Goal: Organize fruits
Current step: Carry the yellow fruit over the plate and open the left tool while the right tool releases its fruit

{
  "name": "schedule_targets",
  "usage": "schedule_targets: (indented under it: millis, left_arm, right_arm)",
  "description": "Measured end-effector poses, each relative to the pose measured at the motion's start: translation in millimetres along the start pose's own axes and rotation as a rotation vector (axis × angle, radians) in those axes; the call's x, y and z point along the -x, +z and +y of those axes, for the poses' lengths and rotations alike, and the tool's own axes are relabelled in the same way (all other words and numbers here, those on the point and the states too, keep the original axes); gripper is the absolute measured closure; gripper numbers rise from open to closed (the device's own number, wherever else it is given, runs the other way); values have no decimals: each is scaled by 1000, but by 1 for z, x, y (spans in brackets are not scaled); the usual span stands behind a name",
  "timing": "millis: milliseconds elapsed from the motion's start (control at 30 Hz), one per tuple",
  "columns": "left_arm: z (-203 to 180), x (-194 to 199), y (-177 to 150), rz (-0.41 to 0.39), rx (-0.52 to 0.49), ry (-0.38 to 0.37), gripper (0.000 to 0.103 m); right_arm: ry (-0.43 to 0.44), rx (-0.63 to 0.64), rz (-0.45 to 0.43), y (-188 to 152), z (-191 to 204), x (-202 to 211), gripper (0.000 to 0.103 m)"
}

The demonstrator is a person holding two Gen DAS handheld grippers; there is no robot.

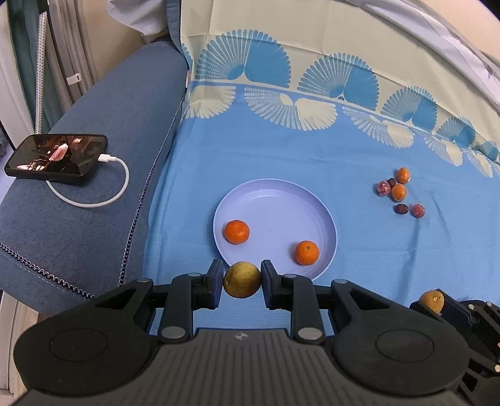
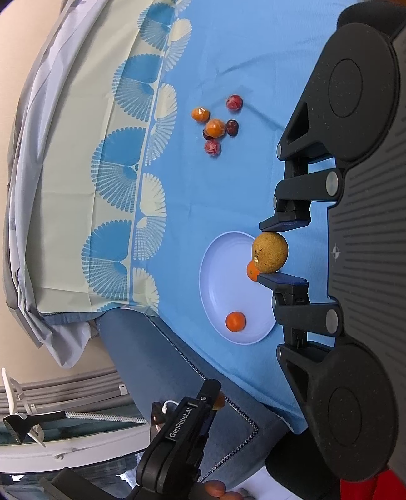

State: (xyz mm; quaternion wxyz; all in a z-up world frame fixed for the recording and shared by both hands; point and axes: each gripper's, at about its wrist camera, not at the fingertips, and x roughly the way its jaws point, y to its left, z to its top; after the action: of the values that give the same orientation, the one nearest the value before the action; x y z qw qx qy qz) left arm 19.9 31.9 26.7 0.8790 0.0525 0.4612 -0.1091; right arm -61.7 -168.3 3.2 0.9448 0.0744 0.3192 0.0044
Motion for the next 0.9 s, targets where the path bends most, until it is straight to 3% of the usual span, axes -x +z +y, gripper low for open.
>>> schedule_targets:
  millis: [433, 900]
  left_arm:
    - [9, -25, 17, 22, 21, -5, 75]
    - [-1, -116, 50, 110, -57, -4, 75]
  right_arm:
    - [44, 55, 45, 15, 18, -40, 73]
    - [40, 59, 148, 32, 10, -139, 73]
